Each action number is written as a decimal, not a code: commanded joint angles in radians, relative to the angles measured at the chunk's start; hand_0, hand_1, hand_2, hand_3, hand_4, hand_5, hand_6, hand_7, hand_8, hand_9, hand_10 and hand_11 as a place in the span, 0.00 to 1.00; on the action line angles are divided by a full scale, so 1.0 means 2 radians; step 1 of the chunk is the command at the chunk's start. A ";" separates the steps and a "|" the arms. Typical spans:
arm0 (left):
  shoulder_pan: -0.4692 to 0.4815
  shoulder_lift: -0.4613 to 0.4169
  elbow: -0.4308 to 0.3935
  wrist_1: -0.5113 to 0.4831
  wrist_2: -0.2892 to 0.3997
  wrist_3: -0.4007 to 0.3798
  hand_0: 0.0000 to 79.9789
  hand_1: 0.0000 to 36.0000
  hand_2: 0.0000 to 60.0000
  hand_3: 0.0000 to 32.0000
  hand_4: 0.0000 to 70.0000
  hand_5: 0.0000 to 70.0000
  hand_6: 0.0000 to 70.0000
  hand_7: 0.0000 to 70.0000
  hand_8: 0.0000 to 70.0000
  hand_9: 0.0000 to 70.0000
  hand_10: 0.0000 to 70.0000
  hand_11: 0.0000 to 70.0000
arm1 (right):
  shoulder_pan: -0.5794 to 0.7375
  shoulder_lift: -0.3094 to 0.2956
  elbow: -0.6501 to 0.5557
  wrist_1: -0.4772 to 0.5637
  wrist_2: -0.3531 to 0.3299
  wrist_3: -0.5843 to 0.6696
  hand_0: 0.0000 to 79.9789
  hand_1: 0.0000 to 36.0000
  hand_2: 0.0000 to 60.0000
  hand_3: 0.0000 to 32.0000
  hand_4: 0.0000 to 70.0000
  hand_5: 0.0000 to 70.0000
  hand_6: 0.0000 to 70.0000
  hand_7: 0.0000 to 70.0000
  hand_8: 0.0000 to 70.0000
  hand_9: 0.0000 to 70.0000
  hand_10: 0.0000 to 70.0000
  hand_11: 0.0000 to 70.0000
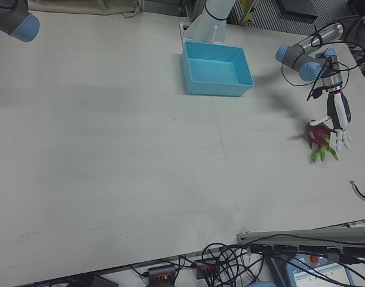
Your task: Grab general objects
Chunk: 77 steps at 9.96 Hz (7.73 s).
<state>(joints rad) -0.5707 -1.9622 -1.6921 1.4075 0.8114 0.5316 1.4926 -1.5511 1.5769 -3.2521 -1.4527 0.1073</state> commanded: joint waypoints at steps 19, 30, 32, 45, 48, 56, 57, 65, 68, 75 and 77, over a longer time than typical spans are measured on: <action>0.067 0.001 0.054 -0.006 -0.093 -0.023 0.40 0.10 0.00 1.00 0.00 0.00 0.00 0.00 0.00 0.00 0.02 0.04 | 0.000 0.000 0.001 -0.001 0.000 0.000 0.00 0.00 0.00 0.00 0.00 0.00 0.00 0.00 0.00 0.00 0.00 0.00; 0.061 0.000 0.081 -0.019 -0.091 -0.023 0.34 0.03 0.03 0.00 0.19 0.24 0.07 0.19 0.02 0.02 0.30 0.42 | 0.000 0.000 0.001 0.000 0.000 0.000 0.00 0.00 0.00 0.00 0.00 0.00 0.00 0.00 0.00 0.00 0.00 0.00; 0.061 -0.001 0.081 -0.019 -0.092 -0.023 0.38 0.00 0.17 0.00 0.50 0.43 0.38 0.50 0.27 0.12 0.76 1.00 | 0.000 0.000 0.000 0.000 0.000 0.000 0.00 0.00 0.00 0.00 0.00 0.00 0.00 0.00 0.00 0.00 0.00 0.00; 0.027 -0.003 0.029 0.011 -0.090 -0.035 0.19 0.00 1.00 0.00 1.00 1.00 1.00 1.00 1.00 1.00 1.00 1.00 | 0.000 0.000 0.001 -0.001 0.000 0.000 0.00 0.00 0.00 0.00 0.00 0.00 0.00 0.00 0.00 0.00 0.00 0.00; -0.003 -0.005 -0.073 0.010 -0.092 -0.033 0.14 0.00 1.00 0.00 1.00 1.00 1.00 1.00 1.00 1.00 1.00 1.00 | 0.000 0.000 0.001 0.000 0.000 0.000 0.00 0.00 0.00 0.00 0.00 0.00 0.00 0.00 0.00 0.00 0.00 0.00; -0.102 -0.018 -0.088 -0.236 0.055 -0.030 0.14 0.00 0.97 0.00 1.00 1.00 1.00 1.00 1.00 1.00 1.00 1.00 | 0.000 0.000 0.001 0.000 0.000 -0.001 0.00 0.00 0.00 0.00 0.00 0.00 0.00 0.00 0.00 0.00 0.00 0.00; -0.132 -0.014 -0.090 -0.313 0.087 -0.028 0.16 0.00 0.97 0.00 1.00 1.00 1.00 1.00 1.00 1.00 1.00 1.00 | 0.000 0.000 0.001 -0.001 0.000 0.000 0.00 0.00 0.00 0.00 0.00 0.00 0.00 0.00 0.00 0.00 0.00 0.00; -0.156 -0.016 -0.137 -0.532 0.258 -0.001 0.53 0.00 0.41 0.00 1.00 1.00 1.00 1.00 1.00 1.00 1.00 1.00 | 0.000 -0.001 0.000 -0.001 0.000 0.000 0.00 0.00 0.00 0.00 0.00 0.00 0.00 0.00 0.00 0.00 0.00 0.00; -0.114 -0.018 -0.200 -0.537 0.288 0.069 0.55 0.00 0.38 0.00 1.00 1.00 1.00 1.00 1.00 1.00 1.00 1.00 | -0.001 0.000 -0.002 0.000 0.000 0.000 0.00 0.00 0.00 0.00 0.00 0.00 0.00 0.00 0.00 0.00 0.00 0.00; -0.040 -0.016 -0.254 -0.548 0.321 0.094 0.57 0.00 0.30 0.00 1.00 1.00 1.00 1.00 1.00 1.00 1.00 1.00 | -0.001 0.000 -0.003 0.000 0.000 0.000 0.00 0.00 0.00 0.00 0.00 0.00 0.00 0.00 0.00 0.00 0.00 0.00; -0.005 -0.017 -0.266 -0.549 0.321 0.096 0.58 0.00 0.30 0.00 1.00 1.00 1.00 1.00 1.00 1.00 1.00 1.00 | -0.001 0.000 -0.003 0.000 0.000 0.000 0.00 0.00 0.00 0.00 0.00 0.00 0.00 0.00 0.00 0.00 0.00 0.00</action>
<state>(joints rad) -0.6515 -1.9946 -2.1940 0.3112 1.4519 0.7144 1.4911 -1.5508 1.5711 -3.2521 -1.4527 0.1074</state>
